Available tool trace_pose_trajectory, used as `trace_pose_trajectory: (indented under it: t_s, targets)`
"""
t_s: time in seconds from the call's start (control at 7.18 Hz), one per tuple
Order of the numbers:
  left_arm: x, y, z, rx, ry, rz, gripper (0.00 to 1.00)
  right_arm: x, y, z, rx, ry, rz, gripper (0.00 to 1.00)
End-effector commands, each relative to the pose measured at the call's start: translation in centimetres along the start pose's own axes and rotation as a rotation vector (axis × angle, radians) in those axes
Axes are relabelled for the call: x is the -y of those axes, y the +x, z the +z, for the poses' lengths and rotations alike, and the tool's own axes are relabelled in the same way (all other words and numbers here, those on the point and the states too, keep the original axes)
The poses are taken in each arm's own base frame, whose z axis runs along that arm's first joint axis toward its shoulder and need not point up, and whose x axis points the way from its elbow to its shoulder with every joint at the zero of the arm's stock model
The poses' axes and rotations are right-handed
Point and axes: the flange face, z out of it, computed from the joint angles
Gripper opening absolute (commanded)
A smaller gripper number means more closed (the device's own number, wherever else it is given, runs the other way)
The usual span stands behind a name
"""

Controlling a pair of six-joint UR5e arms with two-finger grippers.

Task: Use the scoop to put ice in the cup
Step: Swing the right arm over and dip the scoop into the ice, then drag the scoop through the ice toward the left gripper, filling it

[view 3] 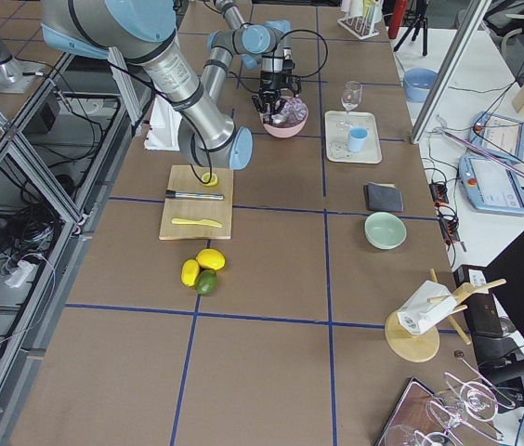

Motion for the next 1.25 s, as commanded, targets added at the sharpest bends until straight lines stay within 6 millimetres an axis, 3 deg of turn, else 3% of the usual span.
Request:
trace_pose_trajectory:
  t_s: [0.0,0.28,1.11]
  targets:
    - [0.1,0.0,0.0,0.000,0.002,0.001,1.00,-0.7,0.8,0.1,0.021,0.060,0.012,0.00]
    - [0.3,0.0,0.0,0.002,0.003,0.002,1.00,-1.8,1.1,2.7,0.048,0.140,0.032,0.00]
    - [0.7,-0.1,-0.2,0.003,0.009,0.004,1.00,-2.4,1.9,3.0,0.151,0.319,0.132,0.00]
